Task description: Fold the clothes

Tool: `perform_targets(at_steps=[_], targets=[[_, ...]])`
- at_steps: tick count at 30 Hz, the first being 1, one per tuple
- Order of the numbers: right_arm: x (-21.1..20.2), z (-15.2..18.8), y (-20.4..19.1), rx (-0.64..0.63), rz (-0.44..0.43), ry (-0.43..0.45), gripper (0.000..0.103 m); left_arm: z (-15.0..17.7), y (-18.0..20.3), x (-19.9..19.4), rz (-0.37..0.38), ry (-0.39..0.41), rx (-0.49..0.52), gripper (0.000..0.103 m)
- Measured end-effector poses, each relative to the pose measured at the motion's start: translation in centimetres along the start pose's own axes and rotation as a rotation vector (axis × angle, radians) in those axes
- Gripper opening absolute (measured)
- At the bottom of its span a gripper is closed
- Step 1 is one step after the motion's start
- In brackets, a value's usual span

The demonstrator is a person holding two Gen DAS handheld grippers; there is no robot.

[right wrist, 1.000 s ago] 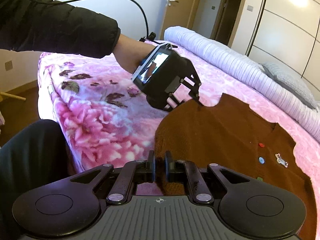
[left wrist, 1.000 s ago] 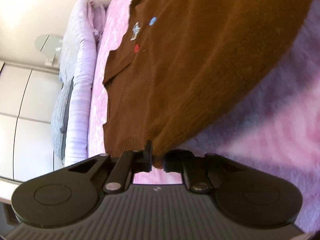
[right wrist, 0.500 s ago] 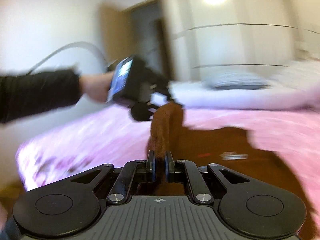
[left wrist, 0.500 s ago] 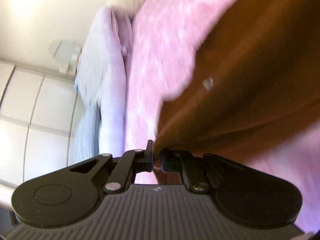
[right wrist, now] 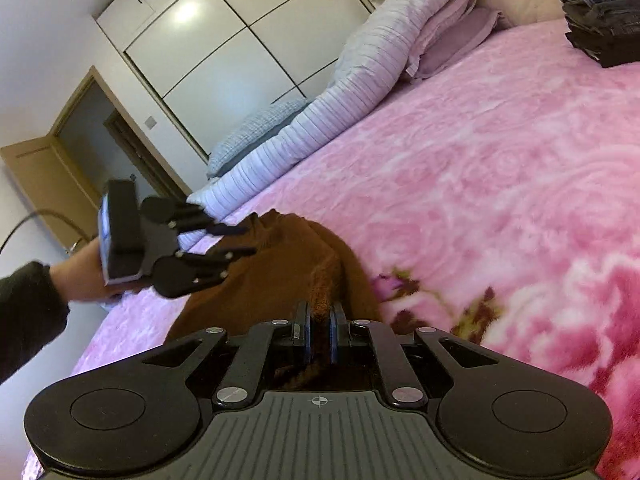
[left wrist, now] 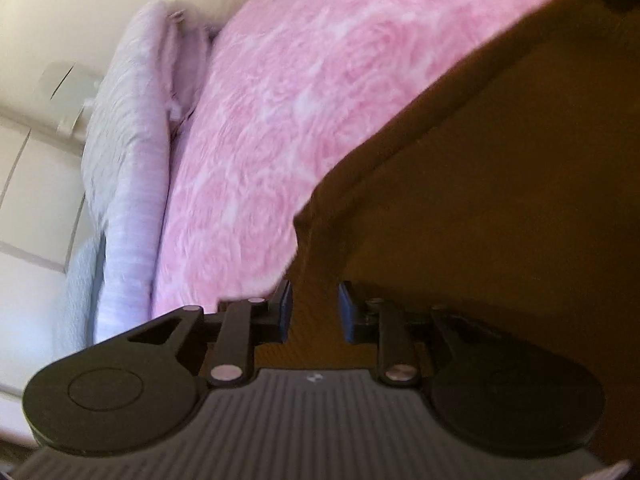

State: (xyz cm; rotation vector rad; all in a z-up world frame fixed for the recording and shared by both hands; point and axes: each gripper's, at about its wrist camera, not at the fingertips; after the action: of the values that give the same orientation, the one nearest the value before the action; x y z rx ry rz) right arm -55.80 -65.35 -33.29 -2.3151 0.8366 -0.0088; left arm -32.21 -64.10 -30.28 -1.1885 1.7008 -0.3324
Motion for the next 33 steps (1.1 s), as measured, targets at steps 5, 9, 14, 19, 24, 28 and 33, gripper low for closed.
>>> perform_targets(at_steps=[5, 9, 14, 19, 24, 28, 33], targets=[[-1.5, -0.4, 0.0, -0.002, 0.014, 0.020, 0.007, 0.3, 0.6, -3.5, -0.001, 0.040, -0.134, 0.027], [-1.6, -0.1, -0.1, -0.025, 0.047, 0.007, 0.007, 0.1, 2.3, -5.6, 0.018, 0.057, -0.150, 0.028], [-1.8, -0.6, -0.7, -0.081, 0.044, 0.043, 0.006, 0.2, 3.7, -7.8, 0.003, 0.079, -0.186, 0.029], [-1.4, -0.1, -0.7, -0.124, 0.059, 0.004, 0.006, 1.0, 4.9, -8.2, 0.044, 0.052, -0.260, 0.031], [-0.9, 0.0, 0.8, -0.079, 0.075, -0.049, 0.006, 1.1, 5.2, -9.3, 0.031, 0.061, -0.303, 0.031], [-1.6, -0.8, 0.6, -0.136, 0.096, -0.036, 0.007, 1.1, 5.6, -12.1, 0.003, 0.096, -0.327, 0.035], [-3.7, -1.9, 0.1, -0.181, 0.139, -0.015, 0.007, 1.0, 8.1, -17.0, -0.026, 0.165, -0.293, 0.041]])
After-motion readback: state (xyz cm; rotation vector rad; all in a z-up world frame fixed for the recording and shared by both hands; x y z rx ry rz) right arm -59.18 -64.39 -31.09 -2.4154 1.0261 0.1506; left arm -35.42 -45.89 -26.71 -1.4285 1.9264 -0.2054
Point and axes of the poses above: each gripper's, at about its wrist camera, not at the fingertips, and x roughly the way its jaws point, y to its right, z to its underside, and after that the axes turned 14 degrees about y, right-handed
